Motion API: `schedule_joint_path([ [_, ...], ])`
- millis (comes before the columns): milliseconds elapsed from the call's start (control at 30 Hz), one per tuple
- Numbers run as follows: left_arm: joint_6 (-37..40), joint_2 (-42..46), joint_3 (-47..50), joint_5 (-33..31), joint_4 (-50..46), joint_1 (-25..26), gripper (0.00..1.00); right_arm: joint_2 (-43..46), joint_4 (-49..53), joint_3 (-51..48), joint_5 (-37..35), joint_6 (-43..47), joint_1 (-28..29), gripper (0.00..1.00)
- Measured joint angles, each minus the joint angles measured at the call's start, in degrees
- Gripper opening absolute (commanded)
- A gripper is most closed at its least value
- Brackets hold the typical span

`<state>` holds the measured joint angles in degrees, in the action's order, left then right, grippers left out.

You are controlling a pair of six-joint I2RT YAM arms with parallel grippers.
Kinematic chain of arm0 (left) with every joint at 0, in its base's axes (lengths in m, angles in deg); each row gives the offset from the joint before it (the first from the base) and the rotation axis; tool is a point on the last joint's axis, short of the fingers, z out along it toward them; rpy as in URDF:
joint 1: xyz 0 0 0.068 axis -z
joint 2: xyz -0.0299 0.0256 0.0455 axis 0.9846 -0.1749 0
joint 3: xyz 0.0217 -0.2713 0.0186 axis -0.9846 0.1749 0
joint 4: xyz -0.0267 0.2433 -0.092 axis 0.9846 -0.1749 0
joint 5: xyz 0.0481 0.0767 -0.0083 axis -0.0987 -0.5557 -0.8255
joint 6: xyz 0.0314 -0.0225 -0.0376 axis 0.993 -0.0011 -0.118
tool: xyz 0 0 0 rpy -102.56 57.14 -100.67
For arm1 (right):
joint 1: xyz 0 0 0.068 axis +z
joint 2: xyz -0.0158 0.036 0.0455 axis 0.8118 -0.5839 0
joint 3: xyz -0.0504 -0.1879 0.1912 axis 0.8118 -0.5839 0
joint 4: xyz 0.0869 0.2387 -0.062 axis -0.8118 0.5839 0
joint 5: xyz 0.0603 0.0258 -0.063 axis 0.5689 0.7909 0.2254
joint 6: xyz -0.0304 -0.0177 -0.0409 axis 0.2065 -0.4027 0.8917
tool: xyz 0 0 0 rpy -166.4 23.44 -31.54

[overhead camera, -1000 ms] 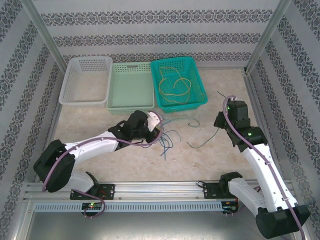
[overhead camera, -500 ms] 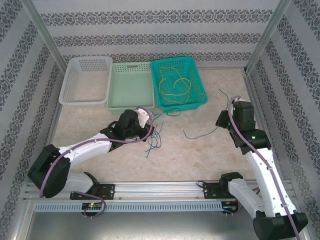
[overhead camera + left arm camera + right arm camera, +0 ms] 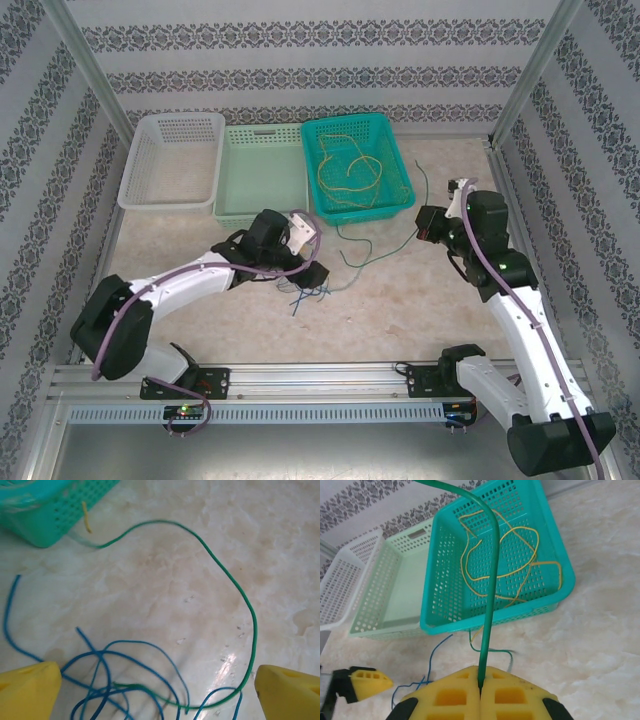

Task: Untangle the cables

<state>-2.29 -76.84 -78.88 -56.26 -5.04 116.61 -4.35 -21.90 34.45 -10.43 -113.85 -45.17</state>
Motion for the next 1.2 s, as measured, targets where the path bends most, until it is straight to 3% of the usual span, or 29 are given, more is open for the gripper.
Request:
schedule_joint_path([
  [233,2.0,8.7,2.1,-6.6,-0.1,0.0,1.0,-2.4,-0.2,2.3,-4.0,3.1,6.6,0.0],
  [500,3.0,9.9,1.0,-6.8,0.4,0.0,1.0,-10.2,-2.2,6.1,-5.8,5.2,12.2,0.0],
  [900,2.4,1.5,-10.7,10.2,2.6,-0.1,0.99,-24.8,-3.4,13.7,-10.6,7.3,22.8,0.0],
  [1200,0.8,-7.0,-13.3,16.9,2.1,0.0,0.88,-26.6,-7.2,14.9,-8.7,3.8,23.7,0.0],
])
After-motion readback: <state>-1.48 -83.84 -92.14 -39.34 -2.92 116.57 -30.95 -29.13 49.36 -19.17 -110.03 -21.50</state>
